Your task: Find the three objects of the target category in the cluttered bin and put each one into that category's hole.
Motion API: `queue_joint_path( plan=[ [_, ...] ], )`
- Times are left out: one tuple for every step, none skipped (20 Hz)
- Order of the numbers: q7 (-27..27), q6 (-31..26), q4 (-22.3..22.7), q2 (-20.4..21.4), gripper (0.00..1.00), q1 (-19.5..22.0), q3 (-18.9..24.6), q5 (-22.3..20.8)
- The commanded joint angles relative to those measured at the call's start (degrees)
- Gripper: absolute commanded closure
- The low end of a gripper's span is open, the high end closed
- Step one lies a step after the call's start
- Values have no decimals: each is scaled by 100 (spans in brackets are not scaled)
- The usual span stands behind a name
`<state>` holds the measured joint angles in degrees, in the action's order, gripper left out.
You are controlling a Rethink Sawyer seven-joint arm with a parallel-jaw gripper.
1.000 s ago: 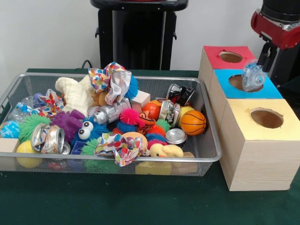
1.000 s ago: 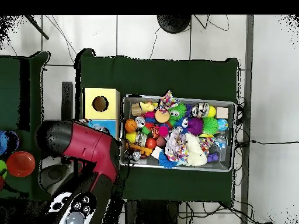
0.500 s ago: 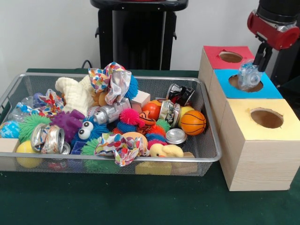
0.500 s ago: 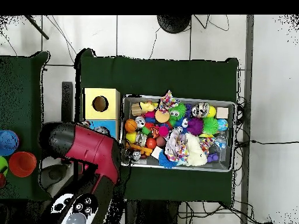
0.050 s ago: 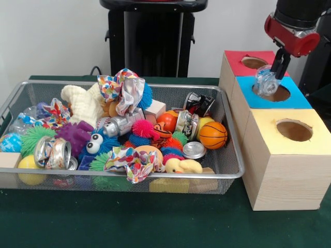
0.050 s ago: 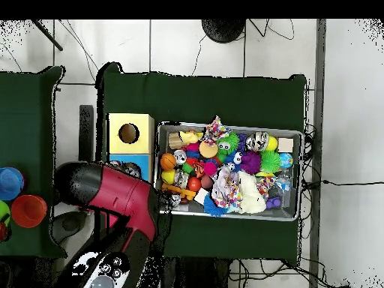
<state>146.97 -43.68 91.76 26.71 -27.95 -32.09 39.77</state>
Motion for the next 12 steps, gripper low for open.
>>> queue_joint_path(
  plan=[
    [1283, 457, 614, -100, 100, 55, 860, 345],
    [1313, 476, 620, -90, 100, 50, 899, 400],
    [1340, 481, 610, -97, 100, 42, 912, 421],
    [1354, 494, 598, -109, 100, 44, 930, 446],
    [1369, 507, 586, -120, 100, 45, 948, 471],
    [1392, 506, 556, -140, 100, 37, 946, 483],
    [1417, 514, 531, -159, 100, 31, 952, 502],
    [1435, 523, 510, -178, 100, 26, 958, 519],
    [1455, 524, 484, -201, 100, 16, 955, 529],
    [1462, 525, 467, -219, 100, 9, 949, 534],
    [1470, 525, 449, -237, 100, 1, 942, 538],
    [1476, 516, 421, -264, 100, -10, 915, 515]
  ],
)
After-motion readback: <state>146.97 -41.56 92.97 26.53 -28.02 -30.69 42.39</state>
